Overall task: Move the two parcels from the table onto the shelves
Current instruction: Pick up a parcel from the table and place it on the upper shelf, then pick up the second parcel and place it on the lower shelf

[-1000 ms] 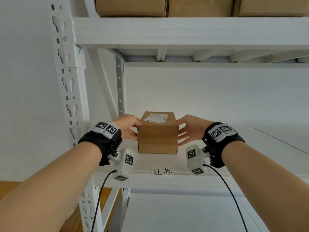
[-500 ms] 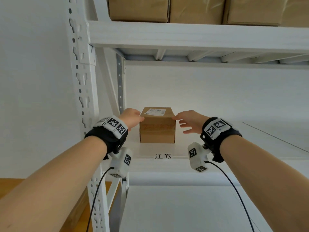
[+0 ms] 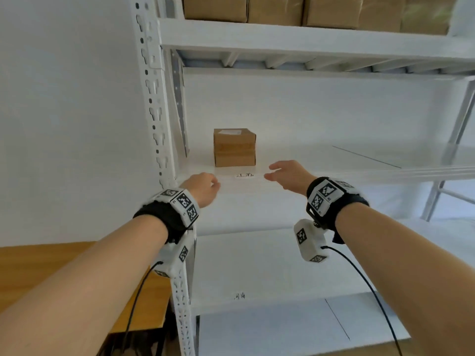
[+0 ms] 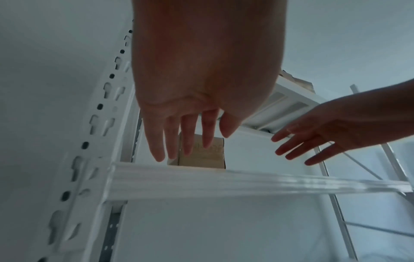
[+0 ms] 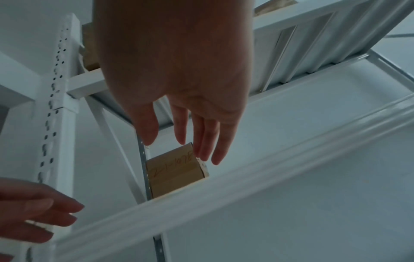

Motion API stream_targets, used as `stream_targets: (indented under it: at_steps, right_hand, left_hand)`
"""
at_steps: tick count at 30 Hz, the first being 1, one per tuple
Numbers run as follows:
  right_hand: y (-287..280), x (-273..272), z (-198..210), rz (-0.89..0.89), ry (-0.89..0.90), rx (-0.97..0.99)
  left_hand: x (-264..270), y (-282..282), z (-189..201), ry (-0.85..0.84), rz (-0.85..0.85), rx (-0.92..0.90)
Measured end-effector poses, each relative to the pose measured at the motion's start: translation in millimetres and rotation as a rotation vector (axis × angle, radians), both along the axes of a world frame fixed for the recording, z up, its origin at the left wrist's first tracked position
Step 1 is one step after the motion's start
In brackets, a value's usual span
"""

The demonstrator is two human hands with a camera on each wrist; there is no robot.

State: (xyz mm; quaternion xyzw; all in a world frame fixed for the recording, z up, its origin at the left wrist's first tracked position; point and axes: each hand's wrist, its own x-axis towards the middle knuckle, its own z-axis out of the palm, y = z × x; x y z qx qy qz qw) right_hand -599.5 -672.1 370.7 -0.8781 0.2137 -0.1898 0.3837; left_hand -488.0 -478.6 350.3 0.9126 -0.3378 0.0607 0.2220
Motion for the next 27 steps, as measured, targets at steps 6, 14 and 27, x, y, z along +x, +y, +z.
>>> stream_targets:
  at_steps: [6,14,27]
  right_hand:
    - [48.4,-55.4,-42.2,0.024,0.074,-0.173]
    - [91.2,-87.0,-102.9,0.124,0.29,-0.384]
    - [158.7,-89.8,-186.5,0.308,0.336,-0.38]
  left_hand:
    - [-53.8,33.2,-33.5,-0.14,0.018,0.205]
    - [-97.5,81.9,-87.9,-0.124,0.079,0.236]
    - [-141.8,161.4,-166.3,0.034,0.232,0.285]
